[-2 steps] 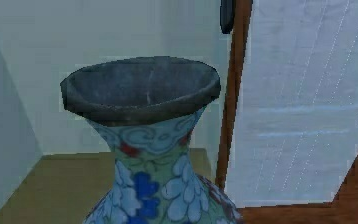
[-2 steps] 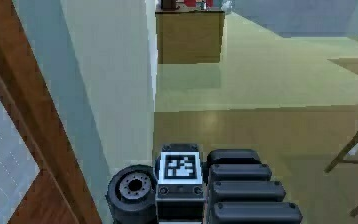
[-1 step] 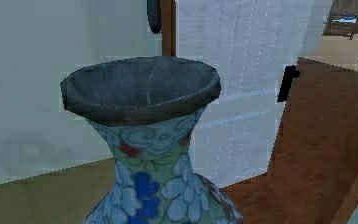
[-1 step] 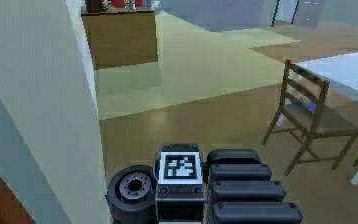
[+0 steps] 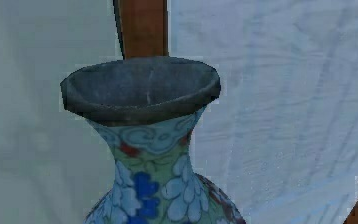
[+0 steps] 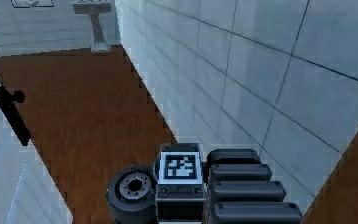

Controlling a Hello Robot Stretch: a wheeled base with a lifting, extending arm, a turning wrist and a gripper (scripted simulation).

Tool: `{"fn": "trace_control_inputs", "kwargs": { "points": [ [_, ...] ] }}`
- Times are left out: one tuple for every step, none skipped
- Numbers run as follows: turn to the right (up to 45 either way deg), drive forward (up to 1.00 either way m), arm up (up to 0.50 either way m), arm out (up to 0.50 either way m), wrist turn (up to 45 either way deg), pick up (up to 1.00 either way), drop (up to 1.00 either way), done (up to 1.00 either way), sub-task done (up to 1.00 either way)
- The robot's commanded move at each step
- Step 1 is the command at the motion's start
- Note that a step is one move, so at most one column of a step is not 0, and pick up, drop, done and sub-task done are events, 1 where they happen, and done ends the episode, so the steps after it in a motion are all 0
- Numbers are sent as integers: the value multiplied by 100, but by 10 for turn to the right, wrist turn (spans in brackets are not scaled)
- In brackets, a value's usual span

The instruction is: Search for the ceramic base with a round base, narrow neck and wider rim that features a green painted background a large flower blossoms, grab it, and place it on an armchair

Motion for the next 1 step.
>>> {"fn": "trace_control_inputs", "kwargs": {
  "points": [
    [450, 0, 0, 0, 0, 0, 0, 0, 0]
  ]
}}
